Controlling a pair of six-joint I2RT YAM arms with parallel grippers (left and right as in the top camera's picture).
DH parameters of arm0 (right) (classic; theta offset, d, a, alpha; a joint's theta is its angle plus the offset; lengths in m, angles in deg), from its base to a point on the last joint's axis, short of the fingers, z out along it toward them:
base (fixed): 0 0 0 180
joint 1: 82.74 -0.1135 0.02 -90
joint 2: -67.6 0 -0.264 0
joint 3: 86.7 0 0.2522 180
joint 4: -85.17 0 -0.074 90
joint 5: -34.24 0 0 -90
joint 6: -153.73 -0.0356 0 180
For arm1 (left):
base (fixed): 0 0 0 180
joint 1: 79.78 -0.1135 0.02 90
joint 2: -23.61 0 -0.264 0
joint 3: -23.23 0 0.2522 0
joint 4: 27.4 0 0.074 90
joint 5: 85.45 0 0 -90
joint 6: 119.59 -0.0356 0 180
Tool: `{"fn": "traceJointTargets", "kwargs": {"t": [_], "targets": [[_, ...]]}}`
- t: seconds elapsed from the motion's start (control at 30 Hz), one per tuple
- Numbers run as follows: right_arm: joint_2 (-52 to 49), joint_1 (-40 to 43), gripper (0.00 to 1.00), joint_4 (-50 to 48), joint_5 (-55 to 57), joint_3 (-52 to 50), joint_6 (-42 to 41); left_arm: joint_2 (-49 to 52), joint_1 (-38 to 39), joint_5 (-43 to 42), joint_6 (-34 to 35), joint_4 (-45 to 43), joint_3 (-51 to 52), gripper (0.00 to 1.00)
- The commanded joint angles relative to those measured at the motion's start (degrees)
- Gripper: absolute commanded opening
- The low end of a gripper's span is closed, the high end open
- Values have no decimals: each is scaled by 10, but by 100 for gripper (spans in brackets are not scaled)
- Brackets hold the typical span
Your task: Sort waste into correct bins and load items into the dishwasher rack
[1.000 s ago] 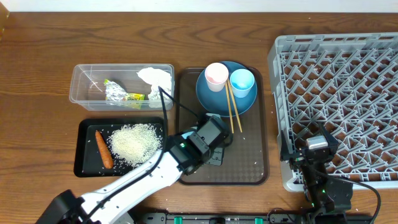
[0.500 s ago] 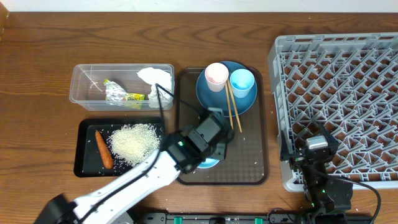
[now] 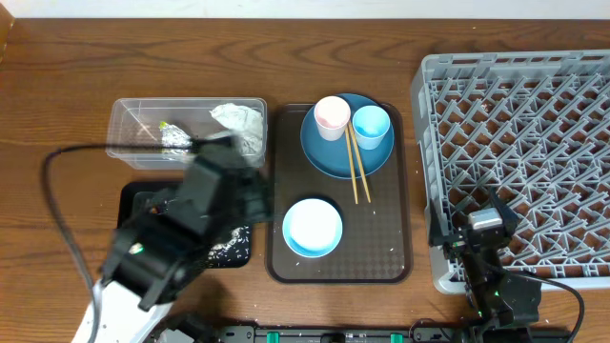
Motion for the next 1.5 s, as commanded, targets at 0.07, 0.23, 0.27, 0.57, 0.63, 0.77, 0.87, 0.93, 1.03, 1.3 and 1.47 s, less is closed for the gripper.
{"fn": "traceJointTargets", "kwargs": {"t": [0.07,0.23,0.27,0.57,0.63,0.77,0.87,0.93,1.03,1.3,1.47], "targets": [[2,3,99,8,-40,10,-46,-47,-53,3,-17,38,-10,60],[-33,3,99,120,-17,119,-121,-69,-66,3,-29,40,-10,80],[-54,3,99,133,-26,155,-140,-70,-66,3,-29,40,-10,84],[-394,2,99,400,-166,572,-177,-64,-66,3,-29,41,-10,95],[-482,-4,99,490,-174,670,-177,-64,-66,3,-29,41,-10,95],[-646,-51,99,625,-173,844,-177,-64,-66,3,-29,41,-10,100],[-725,-107,99,628,-182,903,-175,-64,-66,3,-29,41,-10,100],[-760,-145,99,587,-182,908,-163,-64,-66,3,-29,41,-10,100],[-809,-186,99,554,-179,900,-142,-64,-66,3,-29,41,-10,100],[-949,-222,60,562,-29,890,-280,-64,-66,3,-29,41,-10,99],[-1027,-239,58,565,10,890,-308,-64,-66,3,-29,41,-10,99]]}}
